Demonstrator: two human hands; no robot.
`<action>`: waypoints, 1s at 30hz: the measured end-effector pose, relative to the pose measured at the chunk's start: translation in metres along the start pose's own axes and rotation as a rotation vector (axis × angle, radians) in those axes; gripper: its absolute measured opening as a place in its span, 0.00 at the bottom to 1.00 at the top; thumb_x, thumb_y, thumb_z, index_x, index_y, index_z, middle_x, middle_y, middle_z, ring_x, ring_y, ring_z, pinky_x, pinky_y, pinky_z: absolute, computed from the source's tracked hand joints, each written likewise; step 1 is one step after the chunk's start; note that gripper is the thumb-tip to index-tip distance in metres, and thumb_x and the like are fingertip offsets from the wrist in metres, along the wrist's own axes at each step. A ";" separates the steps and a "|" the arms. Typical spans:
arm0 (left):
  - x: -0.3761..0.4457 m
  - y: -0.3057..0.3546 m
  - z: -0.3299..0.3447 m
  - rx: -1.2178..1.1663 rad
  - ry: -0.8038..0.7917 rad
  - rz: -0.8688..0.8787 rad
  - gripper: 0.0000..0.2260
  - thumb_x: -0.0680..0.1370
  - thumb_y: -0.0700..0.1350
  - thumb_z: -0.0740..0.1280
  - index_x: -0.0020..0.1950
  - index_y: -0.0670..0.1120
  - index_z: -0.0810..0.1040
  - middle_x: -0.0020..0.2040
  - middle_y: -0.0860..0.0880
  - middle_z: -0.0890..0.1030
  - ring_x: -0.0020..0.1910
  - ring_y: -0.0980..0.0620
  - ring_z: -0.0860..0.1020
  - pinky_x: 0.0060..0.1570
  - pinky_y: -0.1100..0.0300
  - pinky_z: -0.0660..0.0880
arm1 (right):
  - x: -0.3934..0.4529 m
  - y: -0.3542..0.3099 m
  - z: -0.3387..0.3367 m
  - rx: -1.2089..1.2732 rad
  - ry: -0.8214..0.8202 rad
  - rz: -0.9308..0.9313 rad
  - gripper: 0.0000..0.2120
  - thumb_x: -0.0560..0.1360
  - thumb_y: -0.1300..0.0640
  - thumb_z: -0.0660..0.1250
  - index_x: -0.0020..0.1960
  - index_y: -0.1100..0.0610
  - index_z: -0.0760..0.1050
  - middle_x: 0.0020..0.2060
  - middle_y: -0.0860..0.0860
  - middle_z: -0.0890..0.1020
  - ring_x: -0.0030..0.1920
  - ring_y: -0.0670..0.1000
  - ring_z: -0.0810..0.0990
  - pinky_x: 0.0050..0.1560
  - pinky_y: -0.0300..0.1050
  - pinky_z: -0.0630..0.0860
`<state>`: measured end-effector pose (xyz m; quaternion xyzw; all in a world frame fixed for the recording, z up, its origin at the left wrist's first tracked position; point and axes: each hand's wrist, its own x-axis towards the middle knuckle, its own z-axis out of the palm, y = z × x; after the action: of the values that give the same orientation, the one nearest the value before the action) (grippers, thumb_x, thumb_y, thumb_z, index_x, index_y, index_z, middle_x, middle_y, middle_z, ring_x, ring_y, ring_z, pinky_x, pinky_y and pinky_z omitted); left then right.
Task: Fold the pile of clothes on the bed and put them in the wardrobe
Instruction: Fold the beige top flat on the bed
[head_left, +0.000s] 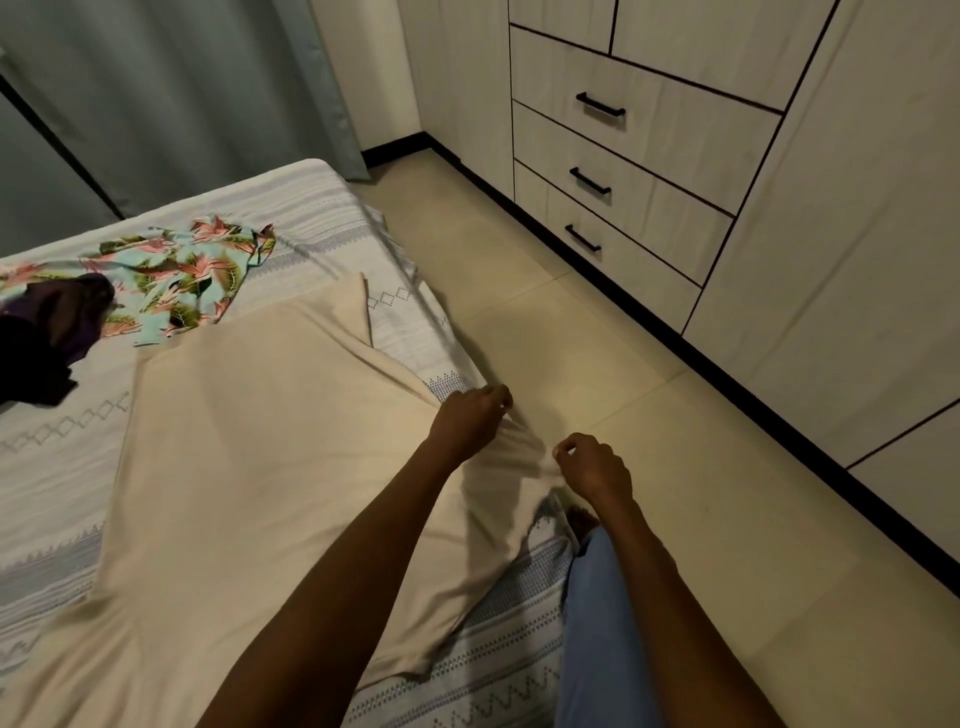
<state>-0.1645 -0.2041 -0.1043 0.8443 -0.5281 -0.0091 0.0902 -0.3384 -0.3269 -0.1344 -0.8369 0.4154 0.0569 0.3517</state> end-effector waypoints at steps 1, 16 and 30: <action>-0.005 -0.005 0.003 -0.015 0.025 -0.023 0.08 0.80 0.45 0.64 0.57 0.47 0.78 0.54 0.46 0.82 0.50 0.41 0.81 0.46 0.52 0.72 | 0.000 -0.001 0.004 0.030 0.007 -0.002 0.14 0.80 0.43 0.62 0.62 0.48 0.76 0.60 0.53 0.80 0.57 0.57 0.79 0.55 0.48 0.75; -0.012 -0.021 0.002 -0.051 -0.013 -0.205 0.08 0.82 0.46 0.58 0.59 0.48 0.73 0.50 0.46 0.82 0.54 0.41 0.77 0.54 0.51 0.63 | -0.009 -0.001 0.026 0.635 -0.023 0.080 0.12 0.78 0.48 0.70 0.54 0.55 0.74 0.54 0.59 0.83 0.49 0.57 0.82 0.50 0.54 0.81; -0.032 -0.046 0.000 -0.042 0.219 -0.238 0.11 0.78 0.40 0.66 0.60 0.46 0.78 0.55 0.45 0.79 0.52 0.39 0.76 0.47 0.48 0.71 | -0.003 -0.034 0.027 0.223 0.240 -0.197 0.08 0.79 0.56 0.62 0.57 0.51 0.77 0.56 0.52 0.79 0.56 0.56 0.76 0.53 0.52 0.75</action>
<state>-0.1378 -0.1558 -0.1141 0.8948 -0.4111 0.0614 0.1630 -0.3095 -0.2936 -0.1352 -0.8301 0.3742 -0.1246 0.3942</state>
